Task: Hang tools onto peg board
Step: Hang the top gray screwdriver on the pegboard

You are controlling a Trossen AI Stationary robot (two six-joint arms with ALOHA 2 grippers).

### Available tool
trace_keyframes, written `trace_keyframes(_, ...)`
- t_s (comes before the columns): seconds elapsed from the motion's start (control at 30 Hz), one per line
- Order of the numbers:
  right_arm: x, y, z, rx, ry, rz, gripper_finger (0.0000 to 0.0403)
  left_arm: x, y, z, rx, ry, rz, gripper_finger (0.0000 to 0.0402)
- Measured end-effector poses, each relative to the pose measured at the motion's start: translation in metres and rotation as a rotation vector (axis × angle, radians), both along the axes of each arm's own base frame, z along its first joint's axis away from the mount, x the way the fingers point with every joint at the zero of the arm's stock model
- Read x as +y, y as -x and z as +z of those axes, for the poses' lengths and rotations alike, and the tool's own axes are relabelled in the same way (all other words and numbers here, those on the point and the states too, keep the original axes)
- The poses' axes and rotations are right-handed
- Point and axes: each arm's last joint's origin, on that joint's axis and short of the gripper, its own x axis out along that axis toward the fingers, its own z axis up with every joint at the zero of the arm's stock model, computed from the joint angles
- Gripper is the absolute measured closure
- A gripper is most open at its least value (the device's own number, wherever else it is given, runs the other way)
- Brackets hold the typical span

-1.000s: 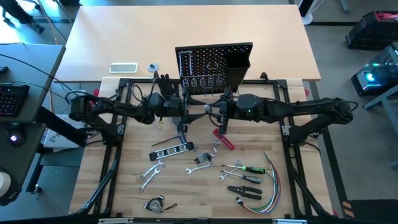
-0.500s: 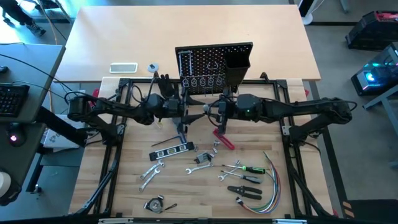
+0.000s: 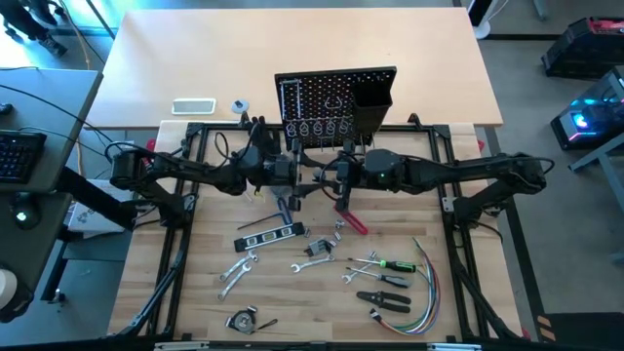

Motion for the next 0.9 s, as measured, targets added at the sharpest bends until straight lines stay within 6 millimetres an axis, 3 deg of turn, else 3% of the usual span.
trace_keyframes(0.13,0.0,0.0,0.0,0.002,0.004,0.002,0.0292,0.0,0.0,-0.001,0.009,-0.014,0.007,0.0216)
trace_keyframes(0.4,0.0,0.0,-0.002,0.019,0.011,-0.001,0.0292,0.001,-0.001,-0.003,0.036,-0.018,0.015,0.0293)
trace_keyframes(0.73,0.0,0.003,-0.001,0.036,0.009,-0.006,0.0292,0.002,0.0,-0.003,0.037,-0.024,0.016,0.0293)
trace_keyframes(0.9,-0.003,0.016,0.01,0.033,0.025,-0.102,0.024,0.004,0.005,0.004,0.015,-0.057,0.063,0.0293)
